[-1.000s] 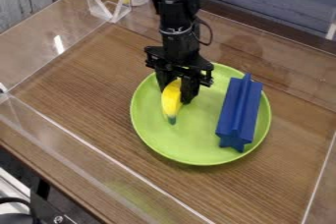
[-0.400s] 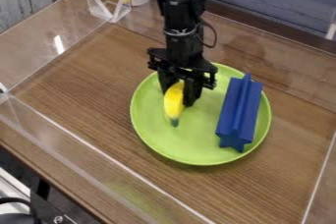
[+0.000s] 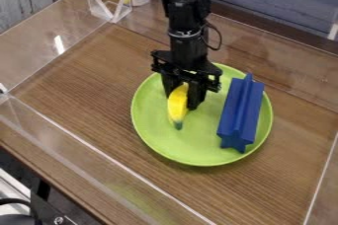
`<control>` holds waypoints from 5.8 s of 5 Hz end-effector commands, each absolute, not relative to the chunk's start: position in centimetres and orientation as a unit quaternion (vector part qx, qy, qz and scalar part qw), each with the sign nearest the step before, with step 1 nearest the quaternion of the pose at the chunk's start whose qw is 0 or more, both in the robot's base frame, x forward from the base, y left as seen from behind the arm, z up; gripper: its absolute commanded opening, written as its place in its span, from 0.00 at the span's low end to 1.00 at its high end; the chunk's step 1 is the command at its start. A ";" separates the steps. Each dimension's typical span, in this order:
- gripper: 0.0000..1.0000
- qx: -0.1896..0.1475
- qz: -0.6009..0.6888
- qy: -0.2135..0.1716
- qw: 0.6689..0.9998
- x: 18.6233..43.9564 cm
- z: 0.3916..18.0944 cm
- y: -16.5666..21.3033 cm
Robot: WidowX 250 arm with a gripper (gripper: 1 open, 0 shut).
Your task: Put the banana in the green plate
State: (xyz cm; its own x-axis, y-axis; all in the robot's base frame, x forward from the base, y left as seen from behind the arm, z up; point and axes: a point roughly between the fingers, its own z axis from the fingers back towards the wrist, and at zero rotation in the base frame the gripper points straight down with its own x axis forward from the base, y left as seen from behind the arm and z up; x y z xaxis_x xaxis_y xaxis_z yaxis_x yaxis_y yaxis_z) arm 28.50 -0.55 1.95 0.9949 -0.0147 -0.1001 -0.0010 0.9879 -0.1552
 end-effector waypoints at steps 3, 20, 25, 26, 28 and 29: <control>0.00 -0.077 -0.014 0.070 0.994 27.7 1.8 -1.2; 0.00 -0.081 -0.020 0.120 0.989 27.1 1.5 -2.2; 1.00 -0.085 -0.023 0.132 0.987 27.1 1.8 -2.7; 1.00 -0.088 -0.023 0.127 0.988 27.1 2.8 -2.5; 1.00 -0.101 -0.025 0.096 0.990 27.4 7.0 -2.0; 1.00 -0.105 -0.026 0.071 0.992 27.8 10.4 -1.4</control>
State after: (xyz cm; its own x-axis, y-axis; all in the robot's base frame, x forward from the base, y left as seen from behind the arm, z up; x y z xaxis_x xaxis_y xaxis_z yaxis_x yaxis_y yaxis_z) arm 27.26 -1.59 8.94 0.9793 -0.0718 -0.1890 0.0304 0.9764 -0.2136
